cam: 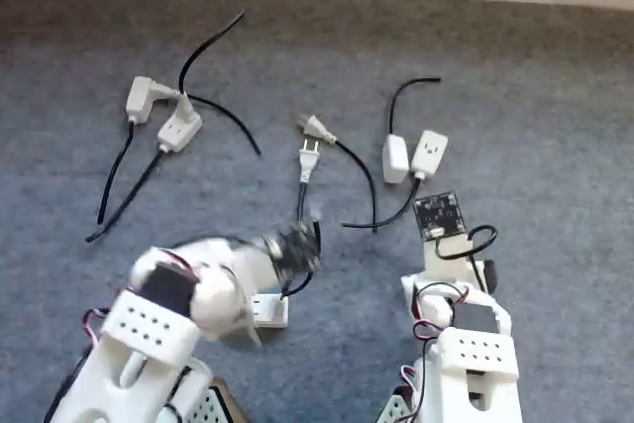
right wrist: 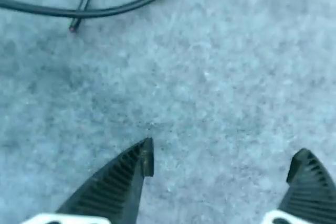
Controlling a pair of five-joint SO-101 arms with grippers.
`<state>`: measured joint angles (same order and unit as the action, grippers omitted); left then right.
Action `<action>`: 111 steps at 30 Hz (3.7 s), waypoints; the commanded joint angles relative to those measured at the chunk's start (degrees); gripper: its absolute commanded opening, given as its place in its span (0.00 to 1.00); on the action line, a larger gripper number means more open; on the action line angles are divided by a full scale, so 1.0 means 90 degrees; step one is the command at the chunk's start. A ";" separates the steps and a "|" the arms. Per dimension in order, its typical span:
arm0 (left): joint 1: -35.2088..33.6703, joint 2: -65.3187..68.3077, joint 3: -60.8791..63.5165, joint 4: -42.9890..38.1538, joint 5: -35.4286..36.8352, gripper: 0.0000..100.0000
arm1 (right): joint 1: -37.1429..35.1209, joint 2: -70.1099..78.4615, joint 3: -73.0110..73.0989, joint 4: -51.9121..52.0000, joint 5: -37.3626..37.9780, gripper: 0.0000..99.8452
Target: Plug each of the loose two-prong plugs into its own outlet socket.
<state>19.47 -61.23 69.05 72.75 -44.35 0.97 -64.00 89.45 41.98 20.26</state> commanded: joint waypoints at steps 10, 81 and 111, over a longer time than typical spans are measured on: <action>0.0435 -0.0151 0.1040 -0.1377 -0.0274 0.36 | -0.0015 0.0044 -0.0005 -0.0093 -0.0020 0.38; -0.0181 0.5172 -0.2076 -0.2305 -0.0752 0.28 | -0.0327 0.0044 0.0161 -0.0093 -0.0010 0.38; -0.4166 0.5602 -0.5397 -0.1065 -0.1377 0.04 | -0.0327 0.0044 0.0161 -0.0093 -0.0010 0.38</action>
<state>-13.23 -15.25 27.30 62.64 -56.40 -1.14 -64.00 90.77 41.98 20.26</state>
